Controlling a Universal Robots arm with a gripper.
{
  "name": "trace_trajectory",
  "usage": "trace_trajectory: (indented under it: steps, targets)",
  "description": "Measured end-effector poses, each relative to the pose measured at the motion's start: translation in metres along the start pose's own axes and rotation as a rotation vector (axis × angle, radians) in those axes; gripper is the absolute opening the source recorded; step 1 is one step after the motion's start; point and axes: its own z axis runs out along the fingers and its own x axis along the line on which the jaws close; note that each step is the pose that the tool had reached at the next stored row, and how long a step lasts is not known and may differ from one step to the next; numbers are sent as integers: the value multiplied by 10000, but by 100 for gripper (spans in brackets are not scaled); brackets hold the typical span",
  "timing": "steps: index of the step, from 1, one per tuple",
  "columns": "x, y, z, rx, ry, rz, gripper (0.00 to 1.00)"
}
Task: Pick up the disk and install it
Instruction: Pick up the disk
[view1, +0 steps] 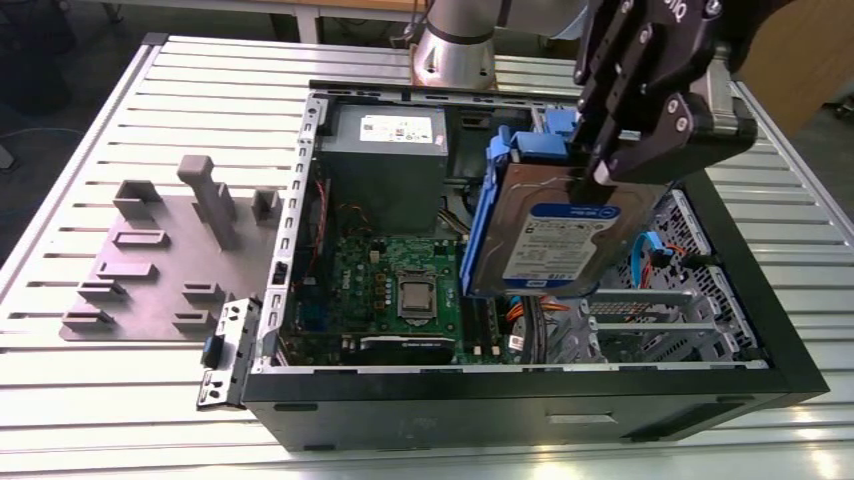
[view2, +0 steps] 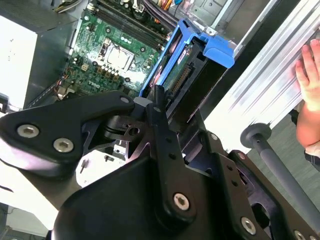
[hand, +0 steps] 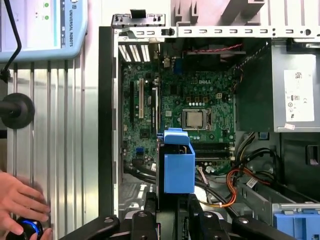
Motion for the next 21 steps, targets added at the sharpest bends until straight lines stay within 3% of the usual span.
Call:
trace_trajectory:
  steps: [11, 21]
  targets:
    - [-5, -376, -14, -96, 3, 1, 35]
    - [-13, -774, -20, -183, 5, 1, 35]
